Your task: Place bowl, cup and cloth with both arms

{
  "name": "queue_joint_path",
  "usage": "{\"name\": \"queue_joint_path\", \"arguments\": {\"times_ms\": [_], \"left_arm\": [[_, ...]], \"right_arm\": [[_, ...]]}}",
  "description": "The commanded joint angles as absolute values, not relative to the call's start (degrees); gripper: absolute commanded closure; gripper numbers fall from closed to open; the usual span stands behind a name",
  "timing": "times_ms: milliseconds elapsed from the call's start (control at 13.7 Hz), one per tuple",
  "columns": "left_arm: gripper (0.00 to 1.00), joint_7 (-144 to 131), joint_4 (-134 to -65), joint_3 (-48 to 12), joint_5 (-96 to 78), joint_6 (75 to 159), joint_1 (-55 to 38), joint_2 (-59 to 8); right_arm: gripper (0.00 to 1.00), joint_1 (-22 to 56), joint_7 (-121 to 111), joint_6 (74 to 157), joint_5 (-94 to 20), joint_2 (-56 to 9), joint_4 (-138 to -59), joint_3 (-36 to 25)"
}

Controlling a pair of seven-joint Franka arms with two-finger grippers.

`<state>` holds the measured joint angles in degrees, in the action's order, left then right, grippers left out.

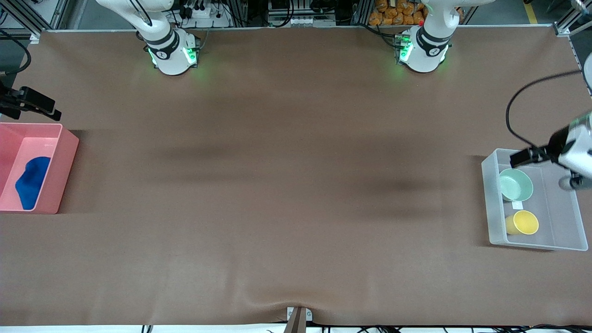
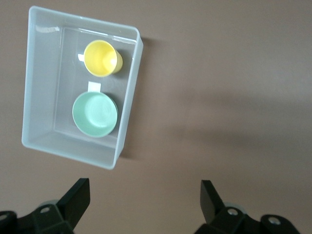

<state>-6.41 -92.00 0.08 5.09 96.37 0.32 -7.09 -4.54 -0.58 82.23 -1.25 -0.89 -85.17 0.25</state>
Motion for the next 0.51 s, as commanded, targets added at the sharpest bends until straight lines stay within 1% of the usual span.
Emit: {"name": "queue_joint_path", "arguments": {"times_ms": [0,146,219,365,438], "left_arm": [[0.00,-4.9,-101.1,0.6,4.0,96.4,-2.3,1.9],[0.00,-4.3,-105.2,0.6,3.9,95.9,-2.7,6.9],[0.00,-3.1,-105.8,0.6,3.2,95.9,-2.7,7.9],[0.00,-0.5,-103.9,1.1,2.5,96.1,-2.8,6.9],[0.00,-1.0,-100.9,1.1,2.5,96.1,-2.8,4.6]], "right_arm": [[0.00,-5.3,-1.1,81.8,-2.3,-1.4,-84.1,0.7],[0.00,-5.3,-1.1,81.8,-2.3,-1.4,-84.1,0.7],[0.00,-5.3,-1.1,81.8,-2.3,-1.4,-84.1,0.7],[0.00,-5.2,-1.1,81.8,-2.3,-1.4,-84.1,0.7],[0.00,-5.2,-1.1,81.8,-2.3,-1.4,-84.1,0.7]]}}
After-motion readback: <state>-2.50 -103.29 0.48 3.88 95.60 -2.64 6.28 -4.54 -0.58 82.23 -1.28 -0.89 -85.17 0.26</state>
